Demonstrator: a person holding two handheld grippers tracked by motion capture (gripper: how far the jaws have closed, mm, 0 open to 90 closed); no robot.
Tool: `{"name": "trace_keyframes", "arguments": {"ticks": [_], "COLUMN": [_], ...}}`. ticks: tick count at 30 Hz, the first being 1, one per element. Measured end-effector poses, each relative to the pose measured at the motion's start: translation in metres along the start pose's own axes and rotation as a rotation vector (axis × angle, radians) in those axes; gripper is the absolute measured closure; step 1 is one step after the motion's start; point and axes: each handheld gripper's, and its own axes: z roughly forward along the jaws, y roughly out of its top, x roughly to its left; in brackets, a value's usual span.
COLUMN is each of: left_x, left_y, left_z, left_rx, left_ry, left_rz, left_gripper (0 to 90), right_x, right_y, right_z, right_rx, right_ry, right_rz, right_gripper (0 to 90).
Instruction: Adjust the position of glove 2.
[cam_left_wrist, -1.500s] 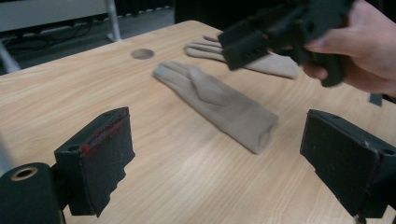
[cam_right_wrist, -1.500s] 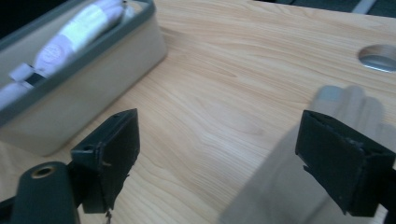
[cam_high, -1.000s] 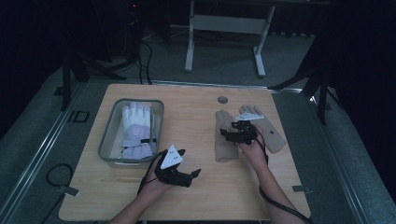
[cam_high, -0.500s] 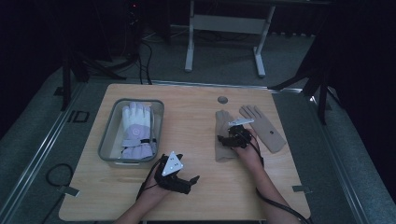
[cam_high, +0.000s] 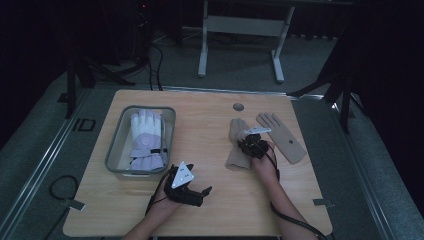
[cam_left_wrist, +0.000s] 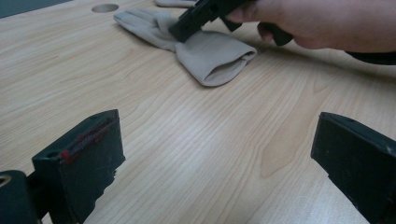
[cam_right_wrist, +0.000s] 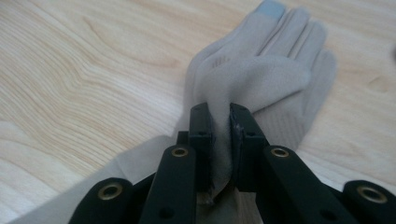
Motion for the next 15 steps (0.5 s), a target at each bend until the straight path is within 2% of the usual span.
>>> {"name": "trace_keyframes", "arguments": {"ticks": [2,4,7,10,12,14,15], "left_x": [0.001,0.001,0.000,-0.001,0.000,0.001,0.001], "left_y": [0.000,0.000,0.000,0.000,-0.001,-0.001,-0.002], "left_z": [0.000,0.000,0.001,0.000,0.000,0.000,0.000], "left_rx": [-0.002,-0.004,-0.005,-0.010,-0.012,-0.015,-0.013], "left_ry": [0.001,0.005,0.003,0.005,0.009,0.016,0.015], "left_rz": [-0.004,-0.007,-0.004,0.002,-0.002,-0.007,-0.009], "left_gripper": [2.5,2.5,2.5,2.5,2.5,2.5,2.5], "right_x": [0.002,0.007,0.017,0.029,0.037,0.043,0.049], "right_y": [0.005,0.012,0.024,0.031,0.033,0.031,0.028], "right_z": [-0.009,-0.019,-0.038,-0.053,-0.063,-0.073,-0.076], "right_rx": [-0.027,-0.050,-0.082,-0.112,-0.130,-0.156,-0.159], "right_ry": [0.012,0.006,0.030,0.037,0.021,0.014,-0.006], "right_rz": [0.021,0.001,0.008,-0.012,-0.037,-0.036,-0.056], "right_gripper": [80.8,80.8,80.8,80.7,80.7,80.8,80.8]}}
